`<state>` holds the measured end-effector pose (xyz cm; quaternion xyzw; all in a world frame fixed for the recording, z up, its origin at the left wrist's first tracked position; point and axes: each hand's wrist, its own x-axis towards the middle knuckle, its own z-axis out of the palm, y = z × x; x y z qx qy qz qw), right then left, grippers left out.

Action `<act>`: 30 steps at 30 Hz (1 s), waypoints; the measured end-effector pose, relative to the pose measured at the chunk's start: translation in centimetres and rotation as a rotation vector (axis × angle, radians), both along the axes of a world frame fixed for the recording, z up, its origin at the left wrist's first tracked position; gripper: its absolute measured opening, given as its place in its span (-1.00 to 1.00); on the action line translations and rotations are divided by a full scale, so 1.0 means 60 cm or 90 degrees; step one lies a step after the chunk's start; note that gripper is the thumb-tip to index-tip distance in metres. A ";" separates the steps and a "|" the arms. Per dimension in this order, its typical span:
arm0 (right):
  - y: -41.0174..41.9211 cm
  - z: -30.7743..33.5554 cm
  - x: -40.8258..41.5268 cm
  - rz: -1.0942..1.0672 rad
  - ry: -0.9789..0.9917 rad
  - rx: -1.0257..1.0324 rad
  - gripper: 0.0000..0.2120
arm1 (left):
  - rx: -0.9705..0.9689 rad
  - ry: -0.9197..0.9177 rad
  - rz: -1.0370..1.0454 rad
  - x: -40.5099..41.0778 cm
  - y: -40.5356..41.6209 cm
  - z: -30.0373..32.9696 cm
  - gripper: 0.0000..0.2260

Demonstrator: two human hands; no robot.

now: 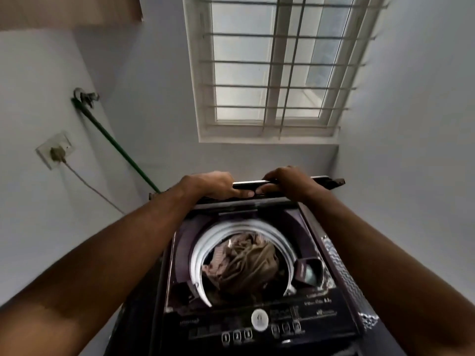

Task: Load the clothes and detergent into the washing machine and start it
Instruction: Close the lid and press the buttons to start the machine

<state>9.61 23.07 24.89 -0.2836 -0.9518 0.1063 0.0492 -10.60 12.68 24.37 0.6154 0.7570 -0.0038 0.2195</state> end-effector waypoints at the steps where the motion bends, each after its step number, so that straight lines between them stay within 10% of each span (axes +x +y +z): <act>1: -0.009 -0.008 0.008 0.000 -0.005 -0.006 -0.51 | 0.007 -0.001 0.002 0.008 -0.010 -0.012 -0.25; 9: -0.051 -0.071 0.054 0.027 -0.119 -0.089 -0.06 | 0.053 -0.031 0.044 0.071 -0.087 -0.084 -0.45; 12: -0.068 -0.111 0.071 0.030 -0.174 -0.082 -0.20 | 0.066 0.030 0.048 0.096 -0.119 -0.121 -0.46; 16: -0.098 -0.178 0.095 0.040 -0.220 -0.088 -0.44 | 0.075 0.056 0.071 0.128 -0.161 -0.184 -0.28; 20: -0.129 -0.232 0.114 0.045 -0.242 -0.089 -0.14 | 0.035 0.042 0.109 0.157 -0.187 -0.234 0.02; 30: -0.154 -0.299 0.115 0.030 -0.269 -0.025 0.11 | 0.032 -0.009 0.165 0.179 -0.197 -0.290 -0.04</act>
